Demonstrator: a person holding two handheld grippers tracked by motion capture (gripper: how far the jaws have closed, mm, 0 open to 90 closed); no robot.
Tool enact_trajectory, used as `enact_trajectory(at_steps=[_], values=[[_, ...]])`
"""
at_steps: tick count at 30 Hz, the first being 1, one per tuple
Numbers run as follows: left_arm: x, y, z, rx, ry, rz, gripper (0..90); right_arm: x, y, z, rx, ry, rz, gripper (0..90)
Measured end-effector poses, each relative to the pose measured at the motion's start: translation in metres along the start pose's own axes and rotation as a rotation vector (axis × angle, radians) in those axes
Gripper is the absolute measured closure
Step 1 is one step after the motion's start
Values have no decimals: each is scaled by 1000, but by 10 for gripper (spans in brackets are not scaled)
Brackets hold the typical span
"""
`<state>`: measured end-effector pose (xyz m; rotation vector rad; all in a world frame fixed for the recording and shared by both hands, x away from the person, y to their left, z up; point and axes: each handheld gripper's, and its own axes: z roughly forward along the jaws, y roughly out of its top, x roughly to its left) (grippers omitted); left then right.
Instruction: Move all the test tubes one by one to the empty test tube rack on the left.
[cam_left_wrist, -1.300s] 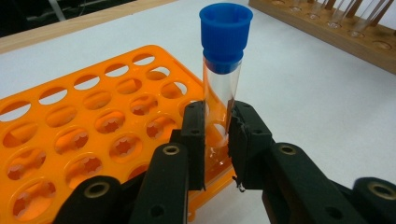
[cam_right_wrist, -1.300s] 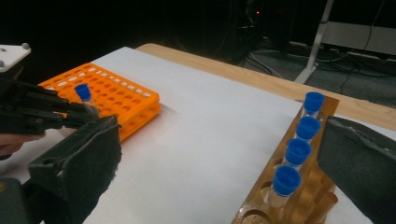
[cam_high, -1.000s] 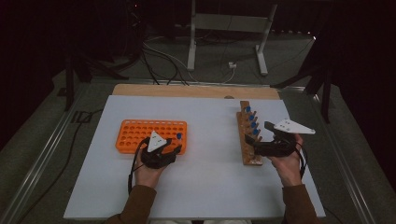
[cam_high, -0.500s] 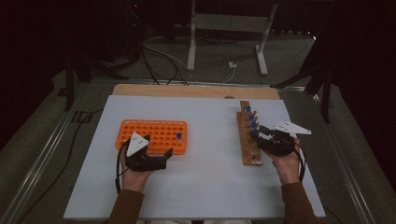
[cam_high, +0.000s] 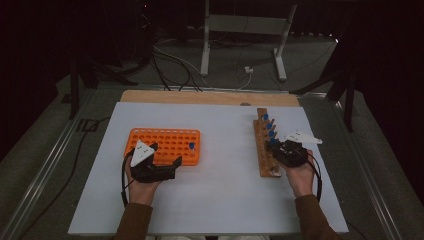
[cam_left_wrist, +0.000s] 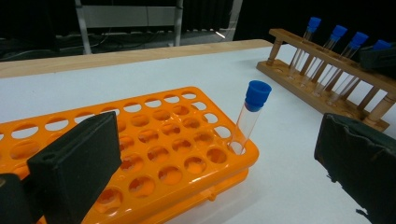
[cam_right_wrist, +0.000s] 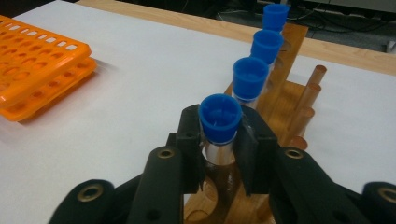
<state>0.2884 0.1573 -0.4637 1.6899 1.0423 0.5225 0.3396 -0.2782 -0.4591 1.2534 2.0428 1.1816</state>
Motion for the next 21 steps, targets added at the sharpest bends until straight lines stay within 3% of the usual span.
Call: enact_trajectory(at_steps=[7,21], values=[[-1,0,0,1,1,5,14,0,-1,2,-2,-33,6,764],[-4,1,0,4,1,22,14,2,6,-9,-48,-27,3,769]])
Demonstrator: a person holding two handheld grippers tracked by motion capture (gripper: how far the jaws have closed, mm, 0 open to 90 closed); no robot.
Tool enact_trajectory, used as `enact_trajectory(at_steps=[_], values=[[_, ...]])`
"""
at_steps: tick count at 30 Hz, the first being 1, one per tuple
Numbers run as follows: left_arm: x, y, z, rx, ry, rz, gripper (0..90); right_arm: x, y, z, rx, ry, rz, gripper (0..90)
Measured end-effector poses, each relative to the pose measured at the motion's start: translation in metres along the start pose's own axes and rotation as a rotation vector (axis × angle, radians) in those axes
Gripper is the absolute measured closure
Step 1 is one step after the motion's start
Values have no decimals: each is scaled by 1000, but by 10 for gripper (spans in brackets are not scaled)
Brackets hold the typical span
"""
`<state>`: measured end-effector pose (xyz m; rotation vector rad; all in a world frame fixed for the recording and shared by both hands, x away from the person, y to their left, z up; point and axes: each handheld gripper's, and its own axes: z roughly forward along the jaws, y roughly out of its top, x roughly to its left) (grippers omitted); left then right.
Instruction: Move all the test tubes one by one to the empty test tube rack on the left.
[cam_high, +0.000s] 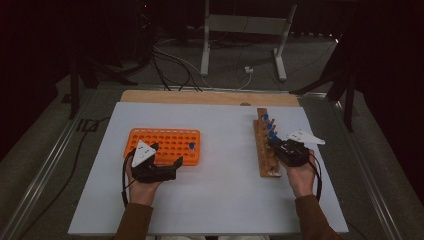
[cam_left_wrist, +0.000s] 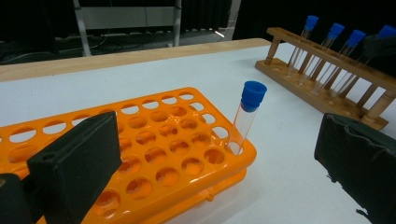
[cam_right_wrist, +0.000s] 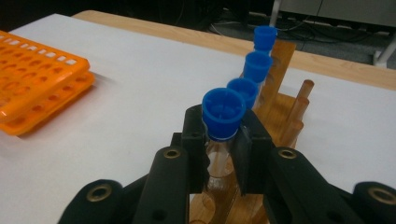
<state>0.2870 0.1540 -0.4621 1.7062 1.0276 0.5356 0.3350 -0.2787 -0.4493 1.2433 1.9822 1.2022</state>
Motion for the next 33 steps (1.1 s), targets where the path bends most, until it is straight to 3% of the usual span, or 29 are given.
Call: enact_trajectory(at_steps=[20,33], values=[[-2,-1,2,10,-10,9,11,2,20,-28,-86,-4,-15,769],[-2,1,1,6,-12,12,11,13,30,-38,-123,15,-44,769]])
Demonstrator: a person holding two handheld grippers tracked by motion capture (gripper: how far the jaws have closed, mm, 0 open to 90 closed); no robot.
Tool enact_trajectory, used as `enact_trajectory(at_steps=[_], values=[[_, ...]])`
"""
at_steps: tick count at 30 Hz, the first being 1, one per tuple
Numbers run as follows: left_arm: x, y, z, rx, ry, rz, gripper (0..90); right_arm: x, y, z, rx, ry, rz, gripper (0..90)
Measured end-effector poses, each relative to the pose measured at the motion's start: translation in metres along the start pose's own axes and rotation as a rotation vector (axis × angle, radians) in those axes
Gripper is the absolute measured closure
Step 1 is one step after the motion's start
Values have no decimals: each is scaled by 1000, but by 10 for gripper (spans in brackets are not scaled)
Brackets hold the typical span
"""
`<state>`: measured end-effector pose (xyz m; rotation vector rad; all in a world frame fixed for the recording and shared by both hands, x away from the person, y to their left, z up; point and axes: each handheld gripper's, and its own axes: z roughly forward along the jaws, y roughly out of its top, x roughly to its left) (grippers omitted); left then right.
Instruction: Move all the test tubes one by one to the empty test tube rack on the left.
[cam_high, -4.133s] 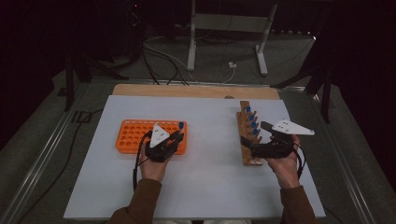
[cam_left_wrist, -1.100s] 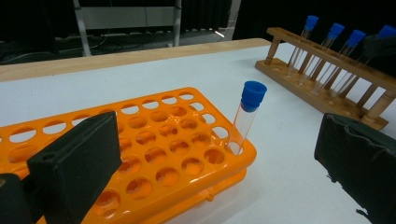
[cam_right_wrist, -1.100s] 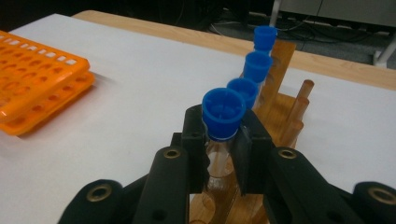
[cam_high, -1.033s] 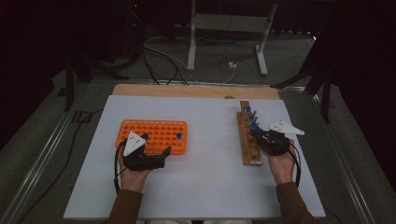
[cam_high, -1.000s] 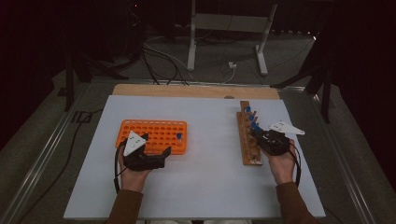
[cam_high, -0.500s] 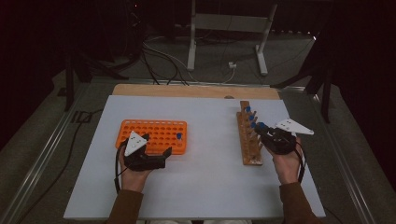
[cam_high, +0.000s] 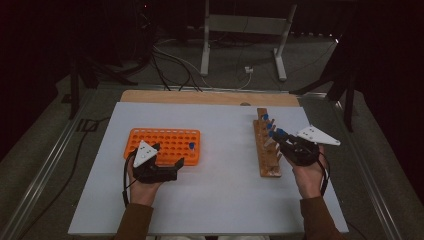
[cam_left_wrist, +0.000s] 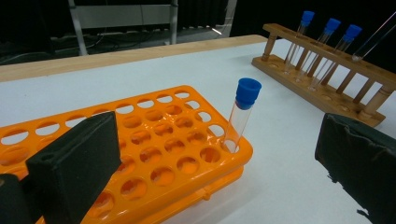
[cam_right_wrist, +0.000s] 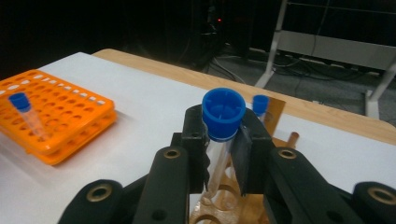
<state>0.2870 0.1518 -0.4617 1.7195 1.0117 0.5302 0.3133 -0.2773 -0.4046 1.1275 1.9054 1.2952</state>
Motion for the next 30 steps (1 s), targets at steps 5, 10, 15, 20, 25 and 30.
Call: enact_trajectory(at_steps=[5,10,15,20,25,30], values=[[-3,1,-1,0,-3,3,11,8,1,3,11,36,-15,768],[-9,5,0,3,-7,21,11,15,0,7,27,60,-24,768],[-18,11,1,-6,-30,38,12,21,0,10,37,85,-28,768],[-29,18,4,-14,-59,62,12,27,0,13,48,111,-32,768],[-44,23,12,-11,-94,92,16,36,-1,17,64,140,-43,767],[-60,26,23,1,-124,126,32,43,-2,20,78,168,-50,767]])
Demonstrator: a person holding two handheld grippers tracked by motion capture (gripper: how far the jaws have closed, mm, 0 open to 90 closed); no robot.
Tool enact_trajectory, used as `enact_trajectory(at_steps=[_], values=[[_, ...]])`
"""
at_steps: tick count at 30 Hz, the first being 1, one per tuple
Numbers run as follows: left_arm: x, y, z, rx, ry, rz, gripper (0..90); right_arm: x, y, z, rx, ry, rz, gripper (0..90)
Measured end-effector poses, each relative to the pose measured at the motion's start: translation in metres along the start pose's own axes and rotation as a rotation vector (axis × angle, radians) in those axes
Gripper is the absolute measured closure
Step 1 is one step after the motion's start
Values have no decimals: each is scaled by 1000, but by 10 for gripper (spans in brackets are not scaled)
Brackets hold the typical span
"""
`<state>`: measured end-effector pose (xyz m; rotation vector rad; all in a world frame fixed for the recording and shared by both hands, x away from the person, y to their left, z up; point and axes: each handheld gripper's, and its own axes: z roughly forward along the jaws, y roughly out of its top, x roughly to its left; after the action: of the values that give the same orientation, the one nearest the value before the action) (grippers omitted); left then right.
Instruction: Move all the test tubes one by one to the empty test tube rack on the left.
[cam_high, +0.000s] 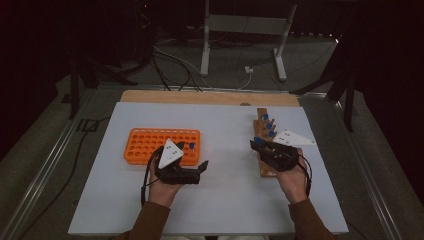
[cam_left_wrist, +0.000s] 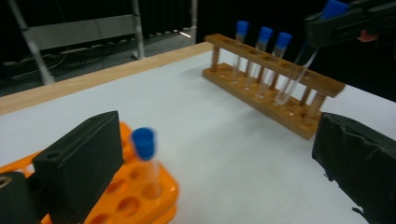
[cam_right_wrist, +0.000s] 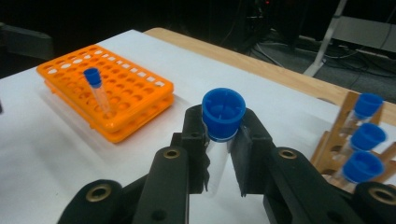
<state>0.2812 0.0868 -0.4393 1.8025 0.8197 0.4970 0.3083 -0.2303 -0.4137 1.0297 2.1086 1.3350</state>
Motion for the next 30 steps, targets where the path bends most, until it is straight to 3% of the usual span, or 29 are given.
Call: enact_trajectory(at_steps=[9,18,22,30], values=[[-25,5,28,37,-48,55,75,15,0,8,23,65,-17,766],[-39,3,54,64,-81,60,176,26,1,12,34,109,-28,766],[-43,3,61,51,-93,54,286,31,1,14,39,126,-36,766],[-52,4,68,47,-123,82,550,34,0,17,47,150,-24,766]])
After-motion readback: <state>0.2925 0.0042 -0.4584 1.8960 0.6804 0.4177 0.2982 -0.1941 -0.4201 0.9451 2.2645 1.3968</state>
